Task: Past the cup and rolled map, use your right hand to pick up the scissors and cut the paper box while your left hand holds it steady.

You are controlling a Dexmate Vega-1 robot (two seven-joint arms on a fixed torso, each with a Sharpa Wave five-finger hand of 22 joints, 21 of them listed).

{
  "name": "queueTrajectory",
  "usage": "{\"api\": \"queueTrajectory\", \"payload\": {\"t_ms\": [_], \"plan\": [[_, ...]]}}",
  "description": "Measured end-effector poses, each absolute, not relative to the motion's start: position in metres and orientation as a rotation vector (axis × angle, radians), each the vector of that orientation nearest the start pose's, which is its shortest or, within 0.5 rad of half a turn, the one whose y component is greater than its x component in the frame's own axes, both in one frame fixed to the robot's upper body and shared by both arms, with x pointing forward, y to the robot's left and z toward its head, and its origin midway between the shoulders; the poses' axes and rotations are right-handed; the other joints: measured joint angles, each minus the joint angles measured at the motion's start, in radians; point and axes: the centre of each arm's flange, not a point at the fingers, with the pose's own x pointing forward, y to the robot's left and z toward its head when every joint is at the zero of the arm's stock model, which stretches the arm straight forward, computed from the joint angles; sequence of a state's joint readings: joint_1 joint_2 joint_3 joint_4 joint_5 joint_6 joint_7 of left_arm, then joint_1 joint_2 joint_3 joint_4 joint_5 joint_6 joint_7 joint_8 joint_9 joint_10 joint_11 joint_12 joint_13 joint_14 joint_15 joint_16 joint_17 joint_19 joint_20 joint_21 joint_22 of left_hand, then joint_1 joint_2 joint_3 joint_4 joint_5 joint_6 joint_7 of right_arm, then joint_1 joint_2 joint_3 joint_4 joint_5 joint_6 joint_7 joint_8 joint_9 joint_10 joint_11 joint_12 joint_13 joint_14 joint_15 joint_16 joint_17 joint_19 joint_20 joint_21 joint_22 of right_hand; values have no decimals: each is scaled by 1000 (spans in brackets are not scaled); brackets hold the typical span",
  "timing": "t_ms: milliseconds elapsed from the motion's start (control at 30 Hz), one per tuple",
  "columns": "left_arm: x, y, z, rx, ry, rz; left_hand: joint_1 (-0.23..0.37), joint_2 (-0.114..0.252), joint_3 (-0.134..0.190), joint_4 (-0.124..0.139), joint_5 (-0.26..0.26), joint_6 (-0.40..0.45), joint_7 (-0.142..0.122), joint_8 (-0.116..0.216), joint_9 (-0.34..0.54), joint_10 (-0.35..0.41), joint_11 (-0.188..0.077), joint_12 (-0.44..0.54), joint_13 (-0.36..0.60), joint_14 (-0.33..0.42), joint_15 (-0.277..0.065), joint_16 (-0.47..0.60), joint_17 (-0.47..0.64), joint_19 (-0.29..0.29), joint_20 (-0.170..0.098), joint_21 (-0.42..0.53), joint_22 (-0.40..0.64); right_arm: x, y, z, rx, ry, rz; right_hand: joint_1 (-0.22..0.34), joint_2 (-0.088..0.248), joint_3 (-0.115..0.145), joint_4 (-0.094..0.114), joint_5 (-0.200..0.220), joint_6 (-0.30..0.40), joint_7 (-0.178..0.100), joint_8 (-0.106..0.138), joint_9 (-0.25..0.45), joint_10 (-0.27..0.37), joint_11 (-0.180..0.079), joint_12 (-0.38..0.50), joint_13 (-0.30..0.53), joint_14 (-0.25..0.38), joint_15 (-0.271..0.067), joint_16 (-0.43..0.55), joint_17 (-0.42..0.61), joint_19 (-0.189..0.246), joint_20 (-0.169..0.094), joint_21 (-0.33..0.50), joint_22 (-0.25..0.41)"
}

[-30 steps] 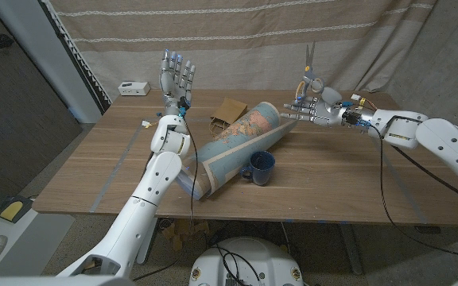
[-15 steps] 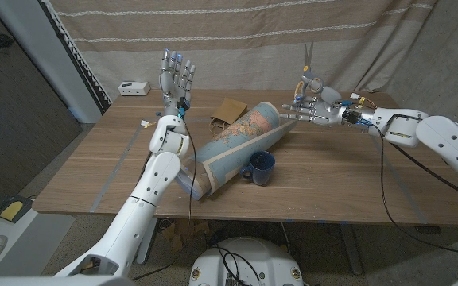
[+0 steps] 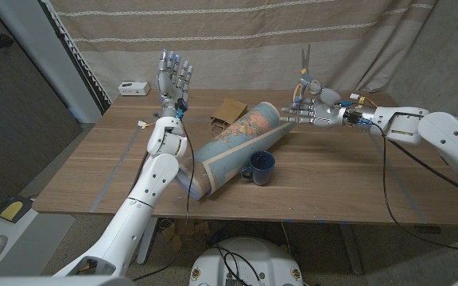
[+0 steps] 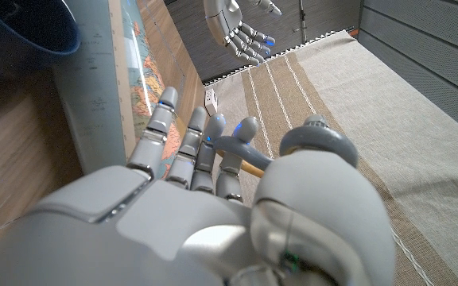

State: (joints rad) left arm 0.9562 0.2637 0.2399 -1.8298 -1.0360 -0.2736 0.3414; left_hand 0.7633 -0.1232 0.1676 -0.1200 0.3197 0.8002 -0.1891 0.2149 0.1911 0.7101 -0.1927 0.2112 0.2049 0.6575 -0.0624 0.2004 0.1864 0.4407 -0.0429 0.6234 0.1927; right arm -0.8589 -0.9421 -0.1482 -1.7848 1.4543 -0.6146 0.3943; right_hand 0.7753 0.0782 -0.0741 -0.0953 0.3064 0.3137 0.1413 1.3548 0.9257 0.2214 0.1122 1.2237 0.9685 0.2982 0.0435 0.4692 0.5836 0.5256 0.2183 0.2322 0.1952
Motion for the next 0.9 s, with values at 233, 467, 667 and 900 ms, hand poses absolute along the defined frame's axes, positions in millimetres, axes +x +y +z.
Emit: {"api": "queueTrajectory", "payload": {"t_ms": [233, 467, 667, 900], "plan": [[557, 230, 74, -873, -751, -195, 0, 0, 0, 0, 0, 0, 0, 0, 0, 0, 0, 0, 0, 0, 0, 0, 0, 0, 0, 0, 0, 527, -290, 68, 241, -71, 925, -4, 4, 0, 0, -8, 0, 0, 0, 0, 6, 6, -1, -14, 2, 2, -4, -9, 0, 0, 0, 0], [557, 230, 72, -874, -751, -192, 0, 0, 0, 0, 0, 5, 5, 0, 0, 0, 0, 0, 0, 0, 0, 0, 0, 0, 0, 0, 0, 526, -290, 68, 231, -56, 930, -4, 4, 0, 0, -8, -3, 3, 0, -2, 6, 6, -2, -21, 6, 5, -15, -19, 0, 0, 0, 0], [557, 230, 70, -882, -751, -188, 0, 0, 0, 0, 0, 5, 5, 0, 0, 0, 0, 0, 0, 0, 0, 0, 0, 0, 0, 0, 0, 523, -289, 67, 223, -39, 938, -8, 8, 0, 0, -15, -4, 4, 0, -2, 6, 6, -5, -33, 13, 5, -19, -26, 0, 0, 0, 0], [557, 231, 66, -885, -746, -175, 0, 0, 0, 0, 0, 5, 5, 0, 0, 4, -4, 0, 0, 0, 0, 0, 0, 0, 0, 0, 0, 521, -289, 66, 217, -15, 948, -8, 8, 0, 0, -15, -5, 5, -5, -5, 14, 5, -8, -51, 13, 5, -31, -37, 11, 0, 0, 0]]}}
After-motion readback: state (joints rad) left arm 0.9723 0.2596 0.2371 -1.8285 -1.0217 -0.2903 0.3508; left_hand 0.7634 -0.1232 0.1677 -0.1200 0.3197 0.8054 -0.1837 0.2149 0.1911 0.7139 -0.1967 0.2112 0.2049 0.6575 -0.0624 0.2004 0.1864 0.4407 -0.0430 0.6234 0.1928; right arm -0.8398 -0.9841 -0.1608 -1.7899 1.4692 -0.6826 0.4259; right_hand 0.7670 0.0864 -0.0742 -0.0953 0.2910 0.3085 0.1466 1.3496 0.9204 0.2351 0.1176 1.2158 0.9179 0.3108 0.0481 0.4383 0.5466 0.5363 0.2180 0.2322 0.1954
